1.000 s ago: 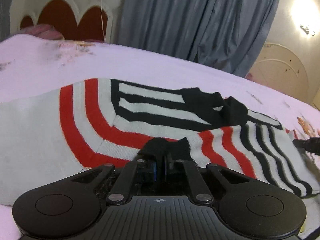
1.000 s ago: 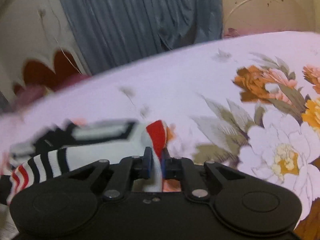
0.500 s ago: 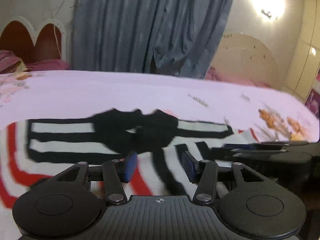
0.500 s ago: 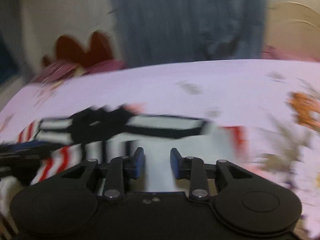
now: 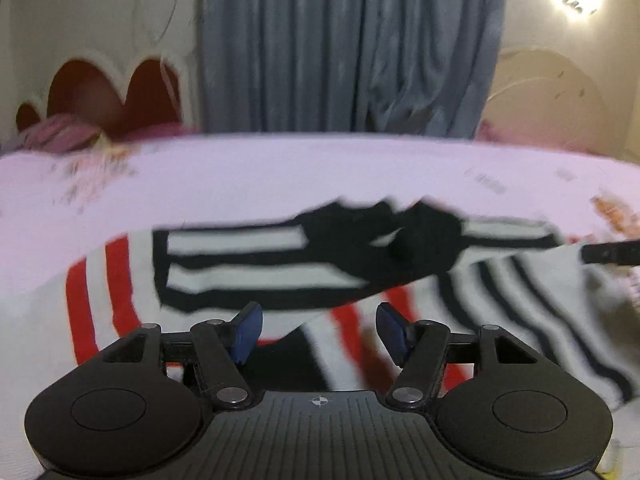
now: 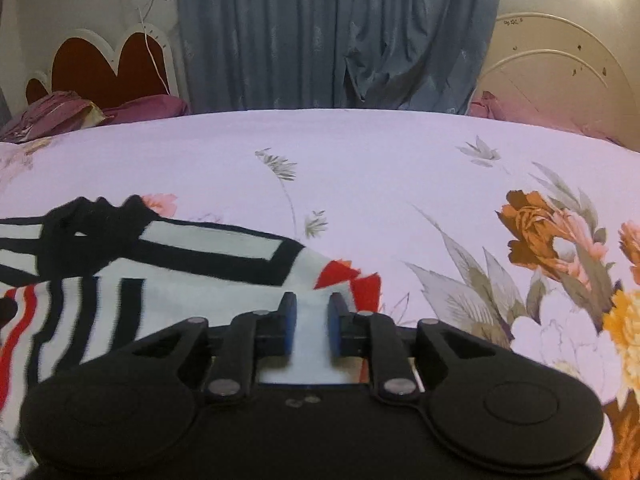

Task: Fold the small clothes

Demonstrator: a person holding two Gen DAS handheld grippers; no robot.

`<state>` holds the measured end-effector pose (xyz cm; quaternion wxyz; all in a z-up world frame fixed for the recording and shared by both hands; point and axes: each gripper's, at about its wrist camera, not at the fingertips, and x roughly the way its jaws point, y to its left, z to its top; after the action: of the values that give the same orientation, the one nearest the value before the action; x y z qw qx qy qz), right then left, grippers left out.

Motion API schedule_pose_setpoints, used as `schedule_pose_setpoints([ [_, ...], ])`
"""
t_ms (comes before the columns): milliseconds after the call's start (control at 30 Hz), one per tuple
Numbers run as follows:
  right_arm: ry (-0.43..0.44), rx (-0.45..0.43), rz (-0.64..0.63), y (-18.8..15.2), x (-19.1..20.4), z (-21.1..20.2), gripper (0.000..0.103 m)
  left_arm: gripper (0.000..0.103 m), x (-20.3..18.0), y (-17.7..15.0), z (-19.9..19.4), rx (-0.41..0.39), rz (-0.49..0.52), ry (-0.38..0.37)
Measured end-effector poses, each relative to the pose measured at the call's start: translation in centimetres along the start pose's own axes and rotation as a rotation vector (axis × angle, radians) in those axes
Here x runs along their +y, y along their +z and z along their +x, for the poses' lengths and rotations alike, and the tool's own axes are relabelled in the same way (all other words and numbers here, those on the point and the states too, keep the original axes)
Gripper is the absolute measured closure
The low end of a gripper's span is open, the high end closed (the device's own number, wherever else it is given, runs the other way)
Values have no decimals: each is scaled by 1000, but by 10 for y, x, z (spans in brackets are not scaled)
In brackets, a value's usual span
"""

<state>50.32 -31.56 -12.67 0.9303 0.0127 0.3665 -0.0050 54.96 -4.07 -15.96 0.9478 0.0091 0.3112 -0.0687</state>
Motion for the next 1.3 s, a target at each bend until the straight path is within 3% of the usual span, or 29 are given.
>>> schedule_pose_setpoints([
  [100, 34, 2, -16, -9, 13, -15, 79, 40, -26, -6, -20, -6, 38, -105],
  [200, 31, 42, -17, -30, 24, -23, 79, 40, -49, -17, -23, 33, 99, -161],
  [267, -4, 51, -12, -44, 26, -34, 79, 40, -51, -28, -19, 125, 103, -168],
  [300, -20, 49, -18, -54, 28, -45, 79, 40, -48, -31, -23, 128, 86, -174],
  [433, -33, 24, -24, -69, 30, -73, 80, 40, -39, -26, -47, 67, 73, -171],
  [500, -14, 0, 2, -68, 29, -82, 80, 40, -35, -29, -40, 89, 76, -156],
  [533, -18, 20, 0, -69, 28, -79, 81, 40, -33, -33, -30, 137, 83, -146],
  [600, -33, 102, -12, -76, 27, -61, 81, 40, -33, -33, -26, 115, 79, -150],
  [733, -40, 52, -21, -64, 32, -75, 78, 40, -30, -27, -40, 60, 57, -124],
  [767, -37, 38, -15, -63, 32, -78, 78, 40, -26, -30, -38, 77, 42, -114],
  [800, -43, 53, -14, -63, 32, -76, 77, 40, -22, -34, -31, 117, 25, -114],
  [867, -55, 123, -22, -71, 33, -62, 77, 40, -19, -39, -30, 101, 23, -130],
  [967, -76, 120, -42, -67, 40, -63, 77, 40, -18, -34, -32, 107, 22, -133],
  [1100, -62, 72, 2, -61, 43, -75, 68, 40, 3, -35, -43, 85, -34, -119],
  [1167, -56, 64, 2, -58, 47, -78, 68, 40, 24, -37, -54, 59, -84, -77],
  [1300, -6, 37, 26, -50, 57, -81, 65, 40, 106, -52, -87, 8, -274, 35],
])
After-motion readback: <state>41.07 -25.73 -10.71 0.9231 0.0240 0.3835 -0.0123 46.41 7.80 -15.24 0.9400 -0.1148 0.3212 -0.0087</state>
